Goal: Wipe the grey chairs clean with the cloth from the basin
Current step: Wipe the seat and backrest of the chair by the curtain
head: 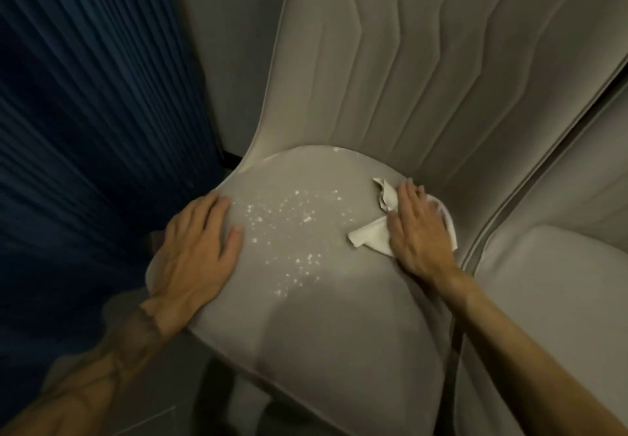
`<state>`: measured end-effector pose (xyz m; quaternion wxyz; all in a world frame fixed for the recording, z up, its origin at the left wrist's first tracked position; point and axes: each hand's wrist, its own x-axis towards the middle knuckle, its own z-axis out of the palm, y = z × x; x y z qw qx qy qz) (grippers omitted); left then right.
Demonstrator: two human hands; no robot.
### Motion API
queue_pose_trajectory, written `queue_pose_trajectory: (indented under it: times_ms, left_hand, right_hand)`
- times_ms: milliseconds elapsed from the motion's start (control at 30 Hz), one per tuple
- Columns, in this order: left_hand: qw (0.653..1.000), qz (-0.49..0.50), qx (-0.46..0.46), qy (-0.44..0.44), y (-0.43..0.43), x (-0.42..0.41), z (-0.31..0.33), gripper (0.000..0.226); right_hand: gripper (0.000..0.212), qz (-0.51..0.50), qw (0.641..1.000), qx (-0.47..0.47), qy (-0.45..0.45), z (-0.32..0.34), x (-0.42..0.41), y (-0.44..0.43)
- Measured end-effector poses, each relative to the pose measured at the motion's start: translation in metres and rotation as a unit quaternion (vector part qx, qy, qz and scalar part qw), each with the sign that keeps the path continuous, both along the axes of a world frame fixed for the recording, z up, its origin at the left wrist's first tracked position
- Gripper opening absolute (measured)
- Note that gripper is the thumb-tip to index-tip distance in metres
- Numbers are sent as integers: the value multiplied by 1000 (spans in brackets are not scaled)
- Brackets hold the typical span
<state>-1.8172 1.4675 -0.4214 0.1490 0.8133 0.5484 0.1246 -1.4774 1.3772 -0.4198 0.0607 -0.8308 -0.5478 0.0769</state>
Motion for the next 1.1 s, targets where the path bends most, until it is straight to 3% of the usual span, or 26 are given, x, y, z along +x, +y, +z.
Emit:
queue_pose_trajectory:
  times_ms: [67,200,267,433,600,667,833,1000,1100]
  left_hand:
    - [1000,-12,2,-7,3,-3,-6,65]
    - [999,-16,-19,-21,10,-16,-16,76]
    - [999,0,-20,-31,9,-20,-19,83]
    - [999,6,-7,-49,5,-19,-20,78]
    - [998,-1,1,-57,7,-19,-24,70]
    - [999,0,3,-54,8,-19,-26,69]
    - [999,-4,2,-44,7,-18,-23,73]
    - [999,-8,-2,-42,8,-19,-23,79]
    - [998,-10,0,-56,5,-20,-21,80]
  right_hand:
    - [60,14,1000,15,17,-6,-30,-7]
    - [63,153,986,26,57,-13,-81,-68]
    - [63,140,989,37,29,-10,-63,-73]
    - [58,-11,1000,4,5,8,-46,-46]
    - [60,130,990,41,35,-17,-127,-125]
    - [60,118,991,52,21,-17,-113,-137]
    - [57,-38,999,17,0,-8,-86,-128]
    - [60,92,995,46,19,-21,-176,-144]
    - [59,87,996,33,-15,-11,-133,-137]
